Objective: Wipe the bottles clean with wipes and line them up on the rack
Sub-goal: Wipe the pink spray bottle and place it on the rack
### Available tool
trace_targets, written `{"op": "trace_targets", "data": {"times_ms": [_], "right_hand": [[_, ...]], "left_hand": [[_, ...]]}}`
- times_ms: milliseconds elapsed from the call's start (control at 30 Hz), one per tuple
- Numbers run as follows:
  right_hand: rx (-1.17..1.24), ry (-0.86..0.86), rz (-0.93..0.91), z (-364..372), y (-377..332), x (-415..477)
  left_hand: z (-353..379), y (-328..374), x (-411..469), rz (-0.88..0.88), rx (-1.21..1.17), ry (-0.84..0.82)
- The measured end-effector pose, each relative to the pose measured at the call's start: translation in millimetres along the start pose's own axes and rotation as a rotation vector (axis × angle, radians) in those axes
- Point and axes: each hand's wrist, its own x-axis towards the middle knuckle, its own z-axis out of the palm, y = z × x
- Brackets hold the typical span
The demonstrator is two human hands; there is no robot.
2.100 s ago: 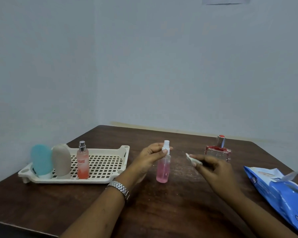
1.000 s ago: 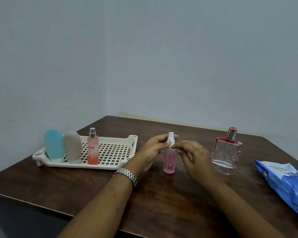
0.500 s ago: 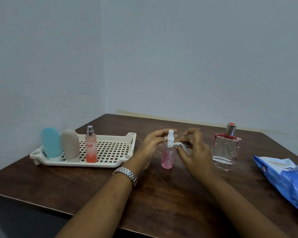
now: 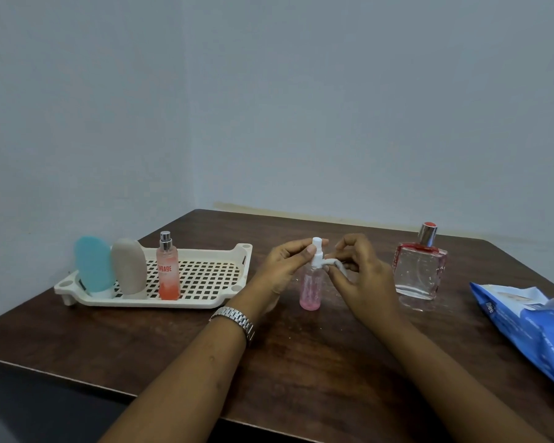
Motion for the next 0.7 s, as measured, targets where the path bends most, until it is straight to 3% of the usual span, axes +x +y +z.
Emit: {"op": "trace_targets", "data": {"times_ms": [500, 700], "right_hand": [[0.038, 0.013, 0.121, 3.3, 1.5, 0.4], [0.093, 0.027, 0.17, 1.7, -2.7, -1.7]], "left_hand": [[2.0, 2.9, -1.2, -0.044, 0.05, -0.015], [5.6, 5.5, -2.4, -0.055, -0.033, -0.05]]}}
